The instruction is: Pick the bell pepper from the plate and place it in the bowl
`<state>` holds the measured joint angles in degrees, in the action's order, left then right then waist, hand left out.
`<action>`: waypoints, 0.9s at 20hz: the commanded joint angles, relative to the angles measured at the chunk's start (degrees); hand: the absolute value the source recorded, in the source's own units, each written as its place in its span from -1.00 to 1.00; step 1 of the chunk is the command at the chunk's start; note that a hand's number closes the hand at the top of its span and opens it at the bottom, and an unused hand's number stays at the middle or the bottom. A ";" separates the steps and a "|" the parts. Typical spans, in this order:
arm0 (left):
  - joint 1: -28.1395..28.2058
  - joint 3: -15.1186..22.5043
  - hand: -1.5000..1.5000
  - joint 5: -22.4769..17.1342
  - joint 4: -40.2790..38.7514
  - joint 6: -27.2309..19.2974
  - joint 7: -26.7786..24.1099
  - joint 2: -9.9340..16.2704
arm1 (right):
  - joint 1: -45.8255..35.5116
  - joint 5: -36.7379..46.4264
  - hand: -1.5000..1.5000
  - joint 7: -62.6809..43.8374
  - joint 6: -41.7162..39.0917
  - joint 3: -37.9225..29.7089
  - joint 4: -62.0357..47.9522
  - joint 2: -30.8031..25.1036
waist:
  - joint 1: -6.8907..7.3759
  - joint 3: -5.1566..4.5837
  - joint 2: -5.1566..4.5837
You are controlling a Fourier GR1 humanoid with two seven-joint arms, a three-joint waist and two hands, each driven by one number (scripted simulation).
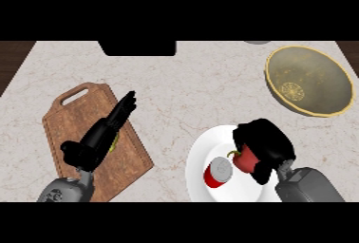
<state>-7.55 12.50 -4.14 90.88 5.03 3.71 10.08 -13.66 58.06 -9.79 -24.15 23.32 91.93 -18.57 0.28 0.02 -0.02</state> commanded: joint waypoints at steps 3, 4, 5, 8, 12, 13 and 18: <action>0.24 0.00 0.00 0.90 1.68 -0.61 0.70 -0.79 | -0.03 1.90 1.00 -0.47 4.30 -4.56 9.75 -2.40 | -0.79 -0.03 0.27; 0.74 1.20 0.00 1.67 1.95 -1.63 2.53 -1.75 | 0.29 1.04 1.00 0.77 6.44 -6.61 10.44 -2.78 | -0.83 0.00 0.26; 0.50 -1.18 0.00 0.51 -2.15 -0.12 -1.46 -0.74 | -2.68 -1.08 1.00 1.01 6.59 -9.40 10.26 -1.58 | -0.80 -0.04 0.08; 0.51 -0.89 0.00 0.24 2.07 0.41 1.63 0.29 | -3.35 -4.74 1.00 0.46 10.40 -12.78 13.44 2.87 | -0.50 0.03 0.20; 2.16 -1.21 0.00 0.78 -1.72 1.48 -3.27 0.23 | -7.48 -13.39 1.00 -2.32 8.29 -20.64 15.82 6.52 | -0.44 -0.05 -0.04; 0.31 -3.57 0.00 -0.70 -2.37 1.92 -2.61 0.95 | -8.10 -15.40 1.00 -2.30 7.15 -23.10 17.26 5.50 | -0.64 -0.04 0.00; 0.54 -1.57 0.00 0.52 1.35 1.43 1.55 -1.55 | -8.57 -17.55 1.00 -1.36 5.68 -30.24 12.76 1.54 | -0.23 -0.02 0.05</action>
<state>-7.20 10.90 -3.35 90.15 6.20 3.27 9.37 -21.74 43.04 -12.17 -18.03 -1.19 106.44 -14.96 -0.12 -0.02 0.05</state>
